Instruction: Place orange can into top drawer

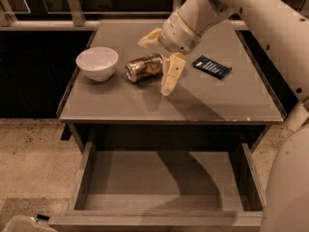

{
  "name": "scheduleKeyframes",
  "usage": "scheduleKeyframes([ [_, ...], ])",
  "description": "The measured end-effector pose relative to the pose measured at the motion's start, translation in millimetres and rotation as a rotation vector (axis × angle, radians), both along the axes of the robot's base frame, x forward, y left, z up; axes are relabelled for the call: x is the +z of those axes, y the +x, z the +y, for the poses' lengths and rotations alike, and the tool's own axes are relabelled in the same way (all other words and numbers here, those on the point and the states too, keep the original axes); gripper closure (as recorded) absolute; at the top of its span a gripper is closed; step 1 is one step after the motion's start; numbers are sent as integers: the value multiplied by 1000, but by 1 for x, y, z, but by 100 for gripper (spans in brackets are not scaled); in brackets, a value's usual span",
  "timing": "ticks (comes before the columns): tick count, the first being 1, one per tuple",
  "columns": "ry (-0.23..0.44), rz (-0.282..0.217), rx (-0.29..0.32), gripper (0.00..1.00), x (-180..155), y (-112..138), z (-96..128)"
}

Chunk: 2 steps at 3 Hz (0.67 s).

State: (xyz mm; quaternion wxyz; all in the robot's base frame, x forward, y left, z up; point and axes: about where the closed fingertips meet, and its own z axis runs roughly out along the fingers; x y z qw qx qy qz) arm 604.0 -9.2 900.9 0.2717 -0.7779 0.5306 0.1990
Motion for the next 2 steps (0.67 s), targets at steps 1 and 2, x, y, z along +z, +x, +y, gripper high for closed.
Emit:
scheduleKeyframes([
  [1, -6, -29, -52, 0, 1, 10, -12],
  [2, -5, -59, -84, 0, -2, 29, -25],
])
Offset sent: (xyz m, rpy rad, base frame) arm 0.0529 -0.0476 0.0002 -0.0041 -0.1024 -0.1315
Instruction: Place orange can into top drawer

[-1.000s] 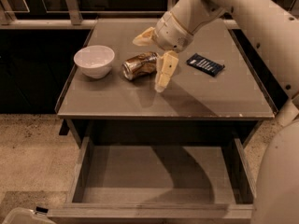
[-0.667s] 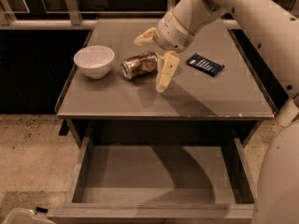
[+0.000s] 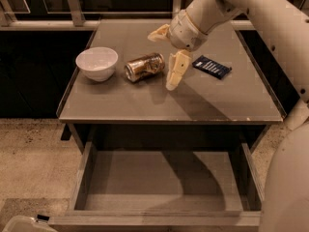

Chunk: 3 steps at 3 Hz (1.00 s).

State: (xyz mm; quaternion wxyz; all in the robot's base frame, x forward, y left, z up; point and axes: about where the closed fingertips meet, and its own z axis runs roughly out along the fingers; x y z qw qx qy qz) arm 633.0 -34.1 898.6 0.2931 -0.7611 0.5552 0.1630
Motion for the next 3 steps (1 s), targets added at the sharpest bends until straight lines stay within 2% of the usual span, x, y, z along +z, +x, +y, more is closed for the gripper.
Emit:
scheduleKeyframes([
  [1, 8, -11, -11, 0, -5, 20, -9],
  [3, 103, 25, 1, 0, -39, 53, -3],
])
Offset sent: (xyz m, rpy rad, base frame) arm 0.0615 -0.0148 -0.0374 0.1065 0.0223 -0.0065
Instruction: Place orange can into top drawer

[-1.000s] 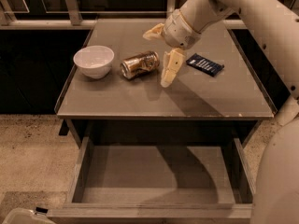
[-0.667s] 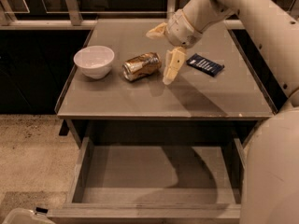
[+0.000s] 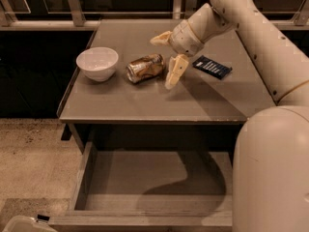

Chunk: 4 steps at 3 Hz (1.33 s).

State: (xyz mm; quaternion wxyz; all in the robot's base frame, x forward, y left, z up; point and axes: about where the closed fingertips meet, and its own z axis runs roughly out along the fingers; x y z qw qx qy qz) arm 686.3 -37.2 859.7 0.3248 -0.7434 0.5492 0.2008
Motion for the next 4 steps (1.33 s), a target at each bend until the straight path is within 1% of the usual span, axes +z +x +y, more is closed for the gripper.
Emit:
scheduleKeyframes([
  [1, 53, 20, 3, 0, -15, 11, 10],
  [2, 84, 39, 8, 0, -24, 17, 21],
  [3, 84, 39, 8, 19, -24, 17, 21],
  [4, 84, 39, 8, 42, -24, 17, 21],
])
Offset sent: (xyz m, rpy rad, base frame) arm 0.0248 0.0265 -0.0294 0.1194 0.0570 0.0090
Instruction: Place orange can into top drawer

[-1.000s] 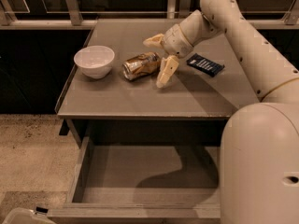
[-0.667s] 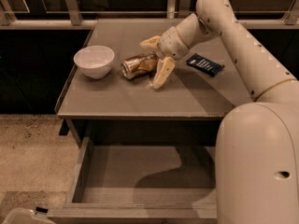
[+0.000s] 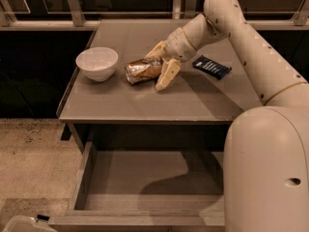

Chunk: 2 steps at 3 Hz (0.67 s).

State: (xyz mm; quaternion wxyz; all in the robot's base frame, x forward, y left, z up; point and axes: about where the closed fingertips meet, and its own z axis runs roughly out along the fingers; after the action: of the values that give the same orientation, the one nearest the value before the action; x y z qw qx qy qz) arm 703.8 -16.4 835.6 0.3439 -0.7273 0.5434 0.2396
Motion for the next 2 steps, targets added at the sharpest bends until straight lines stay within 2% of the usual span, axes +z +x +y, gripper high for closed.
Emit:
scheduleKeyframes([
  [2, 0, 0, 0, 89, 0, 0, 0],
])
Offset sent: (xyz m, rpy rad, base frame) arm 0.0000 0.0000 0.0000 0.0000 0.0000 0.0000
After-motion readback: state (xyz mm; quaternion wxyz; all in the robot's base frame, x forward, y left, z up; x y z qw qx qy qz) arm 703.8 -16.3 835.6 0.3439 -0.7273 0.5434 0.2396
